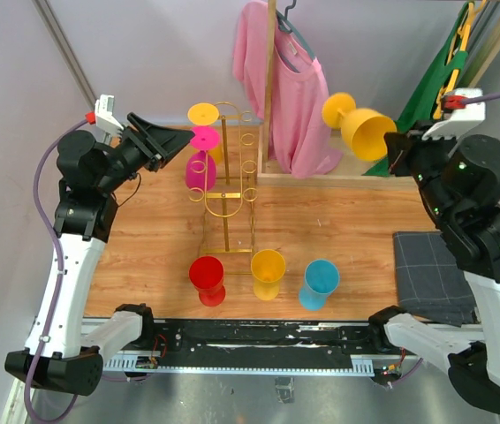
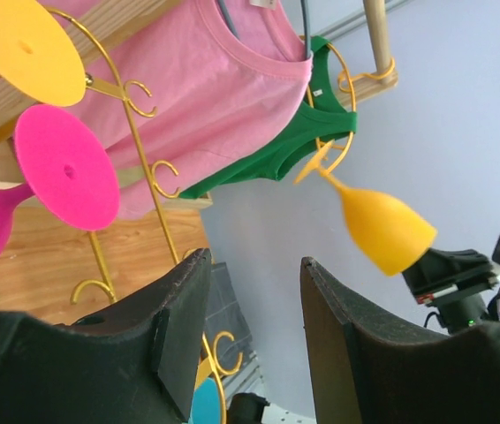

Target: Place the wine glass upside down on the wine glass rack

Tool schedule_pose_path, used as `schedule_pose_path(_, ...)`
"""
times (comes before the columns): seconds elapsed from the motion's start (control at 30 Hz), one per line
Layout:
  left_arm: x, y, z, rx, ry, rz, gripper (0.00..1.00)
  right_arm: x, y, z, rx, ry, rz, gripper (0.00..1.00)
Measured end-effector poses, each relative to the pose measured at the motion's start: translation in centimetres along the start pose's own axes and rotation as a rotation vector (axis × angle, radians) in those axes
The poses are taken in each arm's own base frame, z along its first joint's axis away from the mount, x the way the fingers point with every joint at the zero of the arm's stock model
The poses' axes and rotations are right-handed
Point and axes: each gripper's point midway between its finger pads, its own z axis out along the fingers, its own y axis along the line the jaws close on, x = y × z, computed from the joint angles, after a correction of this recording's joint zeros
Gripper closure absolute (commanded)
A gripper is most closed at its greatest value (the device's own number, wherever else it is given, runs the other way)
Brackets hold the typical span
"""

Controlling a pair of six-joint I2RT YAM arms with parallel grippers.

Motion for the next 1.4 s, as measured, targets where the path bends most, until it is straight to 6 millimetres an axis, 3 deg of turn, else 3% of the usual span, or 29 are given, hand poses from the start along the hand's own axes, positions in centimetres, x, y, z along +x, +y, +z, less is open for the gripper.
schedule_pose_path(0.1, 0.0, -0.5, 0.1, 0.025, 0.0, -0.011, 0.5, -3.9, 1.5, -0.6, -0.078, -0.142, 0.065, 0.99)
schedule_pose_path(0.27, 0.1, -0.8, 0.3, 0.068, 0.008, -0.048, 0.49, -8.2, 5.5, -1.6, -0.3, -0.317, 0.189, 0.99)
schedule_pose_path(0.43, 0.1, -1.3, 0.6, 0.11, 0.012, -0.09, 0.49, -11.7, 11.1, -1.6, -0.595, -0.377, 0.307, 0.99)
schedule_pose_path(0.57, -0.1, -2.2, 0.8, 0.16, 0.012, -0.112, 0.48, -13.1, 15.3, -0.3, -0.813, -0.351, 0.384, 0.99)
schedule_pose_path(0.63, -0.1, -2.6, 0.8, 0.187, 0.014, -0.128, 0.48, -12.6, 17.2, 1.0, -0.911, -0.303, 0.426, 0.99)
schedule_pose_path(0.8, 0.1, -3.0, 0.8, 0.275, 0.018, -0.208, 0.47, -11.0, 19.4, 3.8, -1.072, -0.181, 0.562, 0.99)
schedule_pose_path(1.13, -1.1, -5.2, -0.3, 0.529, 0.002, -0.374, 0.43, -11.7, 21.1, 1.1, -1.387, -0.131, 0.733, 0.99)
schedule_pose_path(1.4, -2.3, -7.7, -2.5, 0.745, 0.006, -0.473, 0.41, -9.3, 21.6, 2.6, -1.477, -0.05, 0.834, 0.99)
